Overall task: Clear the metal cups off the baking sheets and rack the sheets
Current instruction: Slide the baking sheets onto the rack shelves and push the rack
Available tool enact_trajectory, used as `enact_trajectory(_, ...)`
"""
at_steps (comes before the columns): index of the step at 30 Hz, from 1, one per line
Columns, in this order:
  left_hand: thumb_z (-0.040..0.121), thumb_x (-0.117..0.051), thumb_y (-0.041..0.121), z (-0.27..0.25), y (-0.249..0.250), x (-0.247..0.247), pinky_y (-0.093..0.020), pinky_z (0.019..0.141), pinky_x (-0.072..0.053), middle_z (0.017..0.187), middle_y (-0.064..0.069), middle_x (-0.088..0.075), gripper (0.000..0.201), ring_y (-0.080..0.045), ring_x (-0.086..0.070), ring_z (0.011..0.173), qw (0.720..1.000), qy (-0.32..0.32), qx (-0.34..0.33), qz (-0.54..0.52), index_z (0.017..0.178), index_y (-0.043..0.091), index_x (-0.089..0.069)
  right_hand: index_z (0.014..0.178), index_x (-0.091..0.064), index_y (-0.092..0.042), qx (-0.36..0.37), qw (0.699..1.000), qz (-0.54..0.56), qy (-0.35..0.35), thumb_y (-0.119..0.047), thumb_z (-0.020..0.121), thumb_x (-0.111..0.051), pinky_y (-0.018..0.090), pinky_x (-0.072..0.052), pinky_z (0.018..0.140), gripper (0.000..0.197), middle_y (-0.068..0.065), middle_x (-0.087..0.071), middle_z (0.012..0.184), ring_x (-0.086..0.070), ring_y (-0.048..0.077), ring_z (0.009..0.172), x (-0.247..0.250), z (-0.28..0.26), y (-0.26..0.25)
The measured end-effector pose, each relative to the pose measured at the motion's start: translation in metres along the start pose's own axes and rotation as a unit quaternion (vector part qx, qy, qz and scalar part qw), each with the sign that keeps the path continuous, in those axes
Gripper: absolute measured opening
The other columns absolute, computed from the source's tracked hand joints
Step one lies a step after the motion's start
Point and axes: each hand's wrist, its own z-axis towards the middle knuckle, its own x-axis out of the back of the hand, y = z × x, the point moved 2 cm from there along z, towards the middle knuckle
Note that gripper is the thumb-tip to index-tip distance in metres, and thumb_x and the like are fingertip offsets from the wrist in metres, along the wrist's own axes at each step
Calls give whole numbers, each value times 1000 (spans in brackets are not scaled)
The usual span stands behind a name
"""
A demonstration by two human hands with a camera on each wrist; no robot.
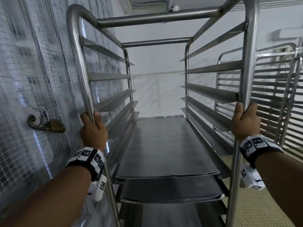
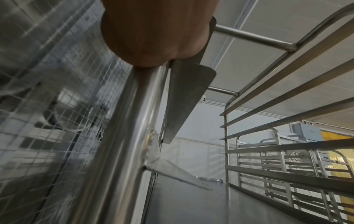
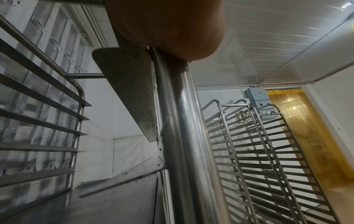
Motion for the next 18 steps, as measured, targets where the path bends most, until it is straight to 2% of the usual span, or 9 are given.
enact_trajectory(4,109,-37,43,9,-9,-20,-39,64,-34,92,-33,-67,46,-52,-64,83,1000,3,14,4,123,-1,-45,102,-36,-13,-2,1000,0,5,-67,96,-27,53,-50,67,55,28,-59,83,-58,46,72,-23,7,3)
enact_trajectory(7,108,-35,46,19,-19,-40,-38,60,-36,86,-29,-67,48,-50,-65,75,1000,3,3,7,124,2,-44,106,-39,-9,-5,1000,4,7,-57,100,-32,54,-50,66,49,30,-60,84,-59,48,72,-41,13,5)
enact_trajectory(9,108,-34,49,27,-30,-54,-38,58,-40,79,-22,-64,48,-48,-64,71,1000,6,1,6,122,3,-43,106,-38,-9,-15,1000,5,6,-57,100,-33,55,-51,68,48,32,-60,84,-59,49,73,-55,17,4)
enact_trajectory(12,107,-35,48,38,-40,-74,-37,56,-39,74,-12,-58,48,-42,-63,66,1000,6,6,6,121,3,-45,105,-36,-16,-19,1000,-9,6,-71,94,-25,57,-51,73,58,31,-60,85,-60,50,78,-79,23,9)
enact_trajectory(14,107,-35,49,43,-47,-88,-39,55,-42,75,-15,-61,49,-42,-63,66,1000,7,0,8,122,3,-44,105,-35,-20,-21,999,-25,8,-80,89,-19,58,-52,76,64,29,-61,87,-60,49,81,-95,30,17)
enact_trajectory(15,107,-34,51,46,-51,-96,-42,56,-46,77,-19,-64,50,-43,-64,66,1000,6,-5,9,123,5,-43,104,-36,-20,-22,999,-23,11,-78,90,-21,57,-52,76,62,28,-61,87,-61,48,81,-102,32,17)
enact_trajectory(18,105,-30,58,59,-66,-118,-52,59,-54,82,-27,-67,56,-47,-65,68,1000,16,-11,24,124,7,-41,107,-40,-9,-23,1000,12,3,-54,101,-35,48,-49,70,46,26,-59,87,-60,43,77,-122,41,13)
